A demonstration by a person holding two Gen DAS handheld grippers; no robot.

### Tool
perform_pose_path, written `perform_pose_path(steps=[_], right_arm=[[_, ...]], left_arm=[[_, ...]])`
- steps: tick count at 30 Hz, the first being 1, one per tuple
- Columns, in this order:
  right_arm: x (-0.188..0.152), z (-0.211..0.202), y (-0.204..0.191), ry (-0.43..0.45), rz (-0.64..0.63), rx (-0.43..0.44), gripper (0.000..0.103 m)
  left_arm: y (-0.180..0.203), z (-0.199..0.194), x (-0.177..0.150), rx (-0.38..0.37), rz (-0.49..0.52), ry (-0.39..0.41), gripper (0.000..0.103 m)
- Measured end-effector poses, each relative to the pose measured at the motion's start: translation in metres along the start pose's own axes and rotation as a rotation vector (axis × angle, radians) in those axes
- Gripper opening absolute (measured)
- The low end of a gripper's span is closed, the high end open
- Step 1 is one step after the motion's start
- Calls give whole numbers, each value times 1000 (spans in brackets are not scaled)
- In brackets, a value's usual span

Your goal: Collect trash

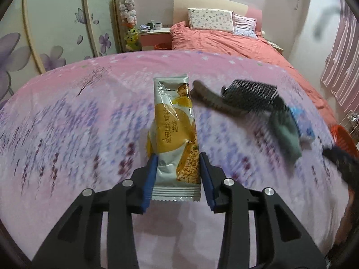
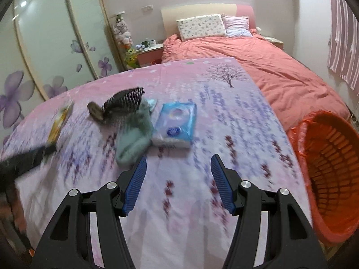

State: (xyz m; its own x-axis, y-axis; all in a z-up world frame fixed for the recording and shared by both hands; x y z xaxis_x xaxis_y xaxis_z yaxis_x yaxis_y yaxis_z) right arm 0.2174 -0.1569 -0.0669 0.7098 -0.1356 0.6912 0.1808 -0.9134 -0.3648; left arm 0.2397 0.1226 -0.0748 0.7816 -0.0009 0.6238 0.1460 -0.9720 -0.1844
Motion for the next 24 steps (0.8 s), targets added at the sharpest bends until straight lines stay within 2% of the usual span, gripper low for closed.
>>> perform_pose_path(steps=[4,7,11,16,24], right_arm=[[18,26,9,-23,83,-16,60],[24,43,9,-51,87,-57,60],[26,60,7,-89,64,-89,59],[23,64,2,-99,11,-150,53],[21,55,11,-93,21,-183,53]], left_arm=[[-9,10,-5,-26,-39,-41,42],[-11,18,-2,-33,-58,-53,50],[-5,25,3,-25,-62,-57,55],[-3,28,6,-18,-62,-61,58],[-5,25,8,-8,-81,-60,64]])
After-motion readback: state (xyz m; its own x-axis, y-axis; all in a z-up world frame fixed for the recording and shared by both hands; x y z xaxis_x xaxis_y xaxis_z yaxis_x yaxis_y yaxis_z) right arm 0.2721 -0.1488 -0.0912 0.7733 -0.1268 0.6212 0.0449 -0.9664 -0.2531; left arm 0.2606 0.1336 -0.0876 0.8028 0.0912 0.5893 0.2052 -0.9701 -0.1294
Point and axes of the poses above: each gripper's, at about its wrist camera, not at the fingertips, and z roughly the way its jaws point, y to its right, x to its top, the point moved 2 cm from there along z, roughly the way its jaws point, and after that the axes turned 15 degrees about x, right-handed, at the moved point
